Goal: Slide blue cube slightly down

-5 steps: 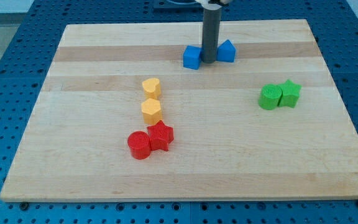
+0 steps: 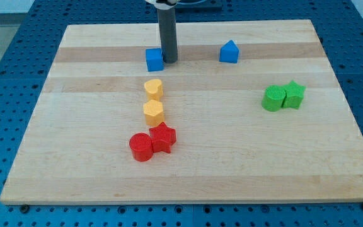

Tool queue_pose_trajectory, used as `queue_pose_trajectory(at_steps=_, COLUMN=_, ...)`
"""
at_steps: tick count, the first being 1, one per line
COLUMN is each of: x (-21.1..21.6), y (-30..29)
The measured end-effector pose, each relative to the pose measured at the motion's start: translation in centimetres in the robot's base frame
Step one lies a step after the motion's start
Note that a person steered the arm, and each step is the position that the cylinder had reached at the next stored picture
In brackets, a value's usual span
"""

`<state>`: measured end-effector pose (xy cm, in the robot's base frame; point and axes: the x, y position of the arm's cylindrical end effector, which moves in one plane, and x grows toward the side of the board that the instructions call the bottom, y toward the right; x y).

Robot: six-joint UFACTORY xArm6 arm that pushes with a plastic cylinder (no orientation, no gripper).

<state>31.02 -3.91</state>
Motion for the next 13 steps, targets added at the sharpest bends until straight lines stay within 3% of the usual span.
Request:
queue_pose_trajectory(at_steps=1, x=-2.9, y=2.0)
queue_pose_trajectory(at_steps=5, x=-2.1, y=-5.4)
queue_pose_trajectory(at_steps=10, x=0.3, y=-5.4)
queue_pose_trajectory(at_steps=13, x=0.3, y=-1.9)
